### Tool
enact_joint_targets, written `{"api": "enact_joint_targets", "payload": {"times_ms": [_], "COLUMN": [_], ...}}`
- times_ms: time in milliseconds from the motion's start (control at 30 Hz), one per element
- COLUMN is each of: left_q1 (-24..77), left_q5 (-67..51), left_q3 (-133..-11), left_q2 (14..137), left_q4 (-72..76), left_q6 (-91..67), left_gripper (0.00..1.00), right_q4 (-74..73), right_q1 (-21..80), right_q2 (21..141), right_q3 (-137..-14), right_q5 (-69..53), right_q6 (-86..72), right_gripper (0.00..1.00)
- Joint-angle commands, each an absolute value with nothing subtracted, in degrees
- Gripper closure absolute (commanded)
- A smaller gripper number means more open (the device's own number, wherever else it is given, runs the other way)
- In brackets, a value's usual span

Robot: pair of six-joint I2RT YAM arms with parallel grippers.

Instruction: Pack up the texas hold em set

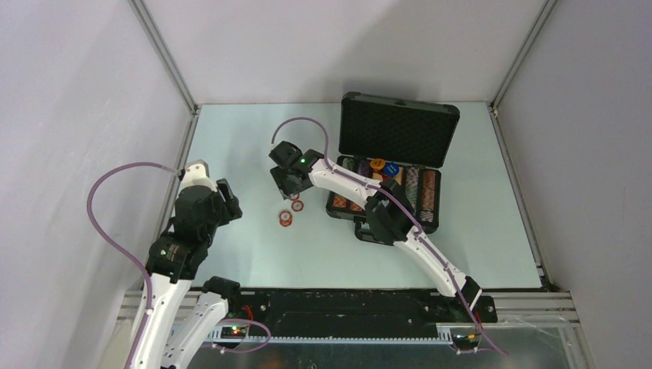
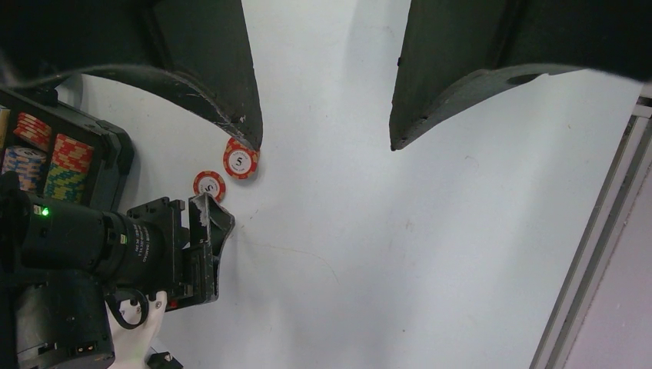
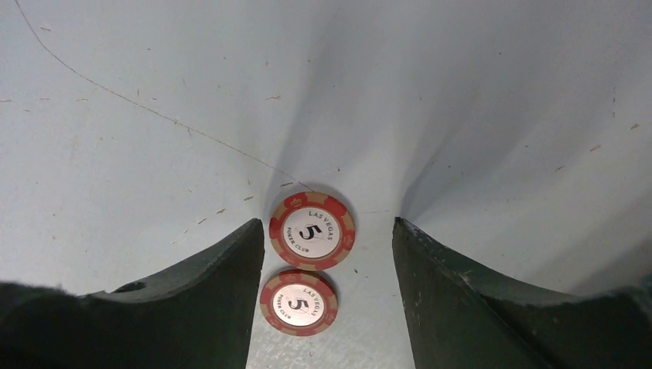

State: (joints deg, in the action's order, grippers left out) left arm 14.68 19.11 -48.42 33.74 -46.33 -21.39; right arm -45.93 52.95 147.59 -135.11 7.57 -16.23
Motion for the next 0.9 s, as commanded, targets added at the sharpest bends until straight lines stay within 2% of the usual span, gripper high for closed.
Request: {"api": "enact_joint_targets", "payload": {"times_ms": [0,433,733,867], "left_q1": [14.8,14.8,14.8,14.8], "left_q5": [18.8,18.8,18.6,18.6], "left_q3": [-47.9,-47.9,-47.9,-47.9], "left_q2": [34.0,34.1,34.0,33.9], "left_q4": [-44.4,-44.4,-44.3,-44.4], "left_q6": [-20.2,-20.2,-20.2,-20.1], "left_gripper": [0.33,0.33,0.33,0.33], "right_q4": [-47.0,-49.2,-50.1,-49.8], "right_q1": [52.7,54.6,54.4,54.3], "right_q2": [150.0,151.0,148.7,148.6], "right_q3": [-137.6,-137.4,-134.3,-134.2], "right_q5": [6.6,7.8,8.8,9.2], "right_q6": [-14.5,-12.8,-14.5,-14.3], "right_gripper": [0.36,0.50,0.47,0.58]}}
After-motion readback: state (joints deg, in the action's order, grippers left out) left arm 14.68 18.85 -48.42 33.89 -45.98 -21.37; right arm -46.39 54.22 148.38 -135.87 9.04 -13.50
